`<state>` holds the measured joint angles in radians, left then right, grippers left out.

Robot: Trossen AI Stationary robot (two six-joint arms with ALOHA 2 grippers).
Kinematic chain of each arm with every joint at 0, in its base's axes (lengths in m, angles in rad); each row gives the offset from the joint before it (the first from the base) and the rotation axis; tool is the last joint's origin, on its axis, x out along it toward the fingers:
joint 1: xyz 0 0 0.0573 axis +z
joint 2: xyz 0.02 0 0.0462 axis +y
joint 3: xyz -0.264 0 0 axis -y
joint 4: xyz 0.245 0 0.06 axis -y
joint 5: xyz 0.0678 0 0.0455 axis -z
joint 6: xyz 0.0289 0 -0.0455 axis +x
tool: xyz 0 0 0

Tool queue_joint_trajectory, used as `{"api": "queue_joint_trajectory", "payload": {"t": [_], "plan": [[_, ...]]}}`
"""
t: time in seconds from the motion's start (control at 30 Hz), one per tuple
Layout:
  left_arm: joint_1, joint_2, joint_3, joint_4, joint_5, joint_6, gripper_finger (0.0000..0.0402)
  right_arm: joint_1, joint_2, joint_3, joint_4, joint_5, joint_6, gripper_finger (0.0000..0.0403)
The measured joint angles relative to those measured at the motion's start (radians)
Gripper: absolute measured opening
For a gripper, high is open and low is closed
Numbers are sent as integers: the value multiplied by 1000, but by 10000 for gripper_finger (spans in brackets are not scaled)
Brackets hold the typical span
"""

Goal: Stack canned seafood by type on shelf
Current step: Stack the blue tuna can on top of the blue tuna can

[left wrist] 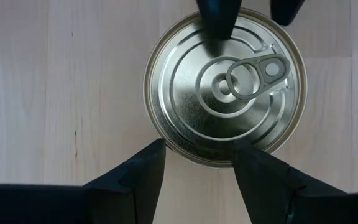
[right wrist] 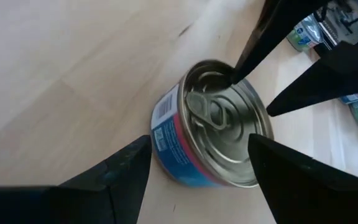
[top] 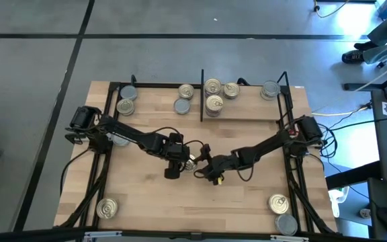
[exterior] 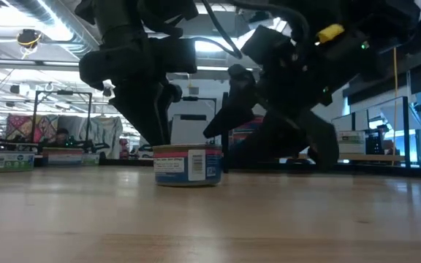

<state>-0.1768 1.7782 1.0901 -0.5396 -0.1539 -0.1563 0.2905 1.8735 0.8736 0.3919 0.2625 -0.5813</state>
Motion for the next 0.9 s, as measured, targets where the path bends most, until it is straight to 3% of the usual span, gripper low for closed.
{"api": "queue_joint_trajectory", "payload": {"t": [0.4,0.9], "plan": [[0,0,-5,6,0,12,186,13,39,12,7,49,-133,269],[-2,-4,-34,40,-1,2,186,10,53,13,30,62,-161,269]]}}
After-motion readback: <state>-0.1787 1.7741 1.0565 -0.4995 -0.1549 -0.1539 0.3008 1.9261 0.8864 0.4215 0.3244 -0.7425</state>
